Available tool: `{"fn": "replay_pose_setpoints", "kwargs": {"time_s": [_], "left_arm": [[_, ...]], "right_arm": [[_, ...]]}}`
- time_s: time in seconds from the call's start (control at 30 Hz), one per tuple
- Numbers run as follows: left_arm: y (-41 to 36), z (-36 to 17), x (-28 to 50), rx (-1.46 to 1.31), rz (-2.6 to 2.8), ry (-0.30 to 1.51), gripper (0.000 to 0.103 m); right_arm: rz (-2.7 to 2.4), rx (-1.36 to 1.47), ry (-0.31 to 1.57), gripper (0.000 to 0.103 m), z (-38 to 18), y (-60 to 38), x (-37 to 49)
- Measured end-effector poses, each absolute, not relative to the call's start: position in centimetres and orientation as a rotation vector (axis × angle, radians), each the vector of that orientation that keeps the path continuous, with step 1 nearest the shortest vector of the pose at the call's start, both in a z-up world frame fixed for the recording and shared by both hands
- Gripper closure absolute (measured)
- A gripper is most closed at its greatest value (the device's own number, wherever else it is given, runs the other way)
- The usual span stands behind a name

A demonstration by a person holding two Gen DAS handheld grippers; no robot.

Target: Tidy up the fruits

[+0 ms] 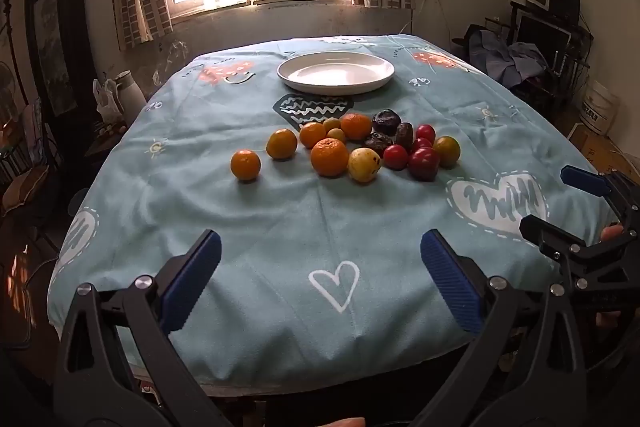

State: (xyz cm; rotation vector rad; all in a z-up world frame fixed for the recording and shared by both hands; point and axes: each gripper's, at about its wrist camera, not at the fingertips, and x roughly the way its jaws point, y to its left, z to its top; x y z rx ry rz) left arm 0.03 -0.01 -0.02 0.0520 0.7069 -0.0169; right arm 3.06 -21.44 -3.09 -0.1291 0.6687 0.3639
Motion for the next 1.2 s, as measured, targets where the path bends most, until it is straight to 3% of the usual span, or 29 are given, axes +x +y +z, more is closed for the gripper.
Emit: {"fn": "replay_pose_setpoints", "kwargs": {"time_s": [1.2], "left_arm": [[0.9,0.0,0.2,0.049,0.008,0.689,0.002]], "right_arm": [[0.368,-0.122,0.666,0.001,-3.0,-22.3,3.8]]}}
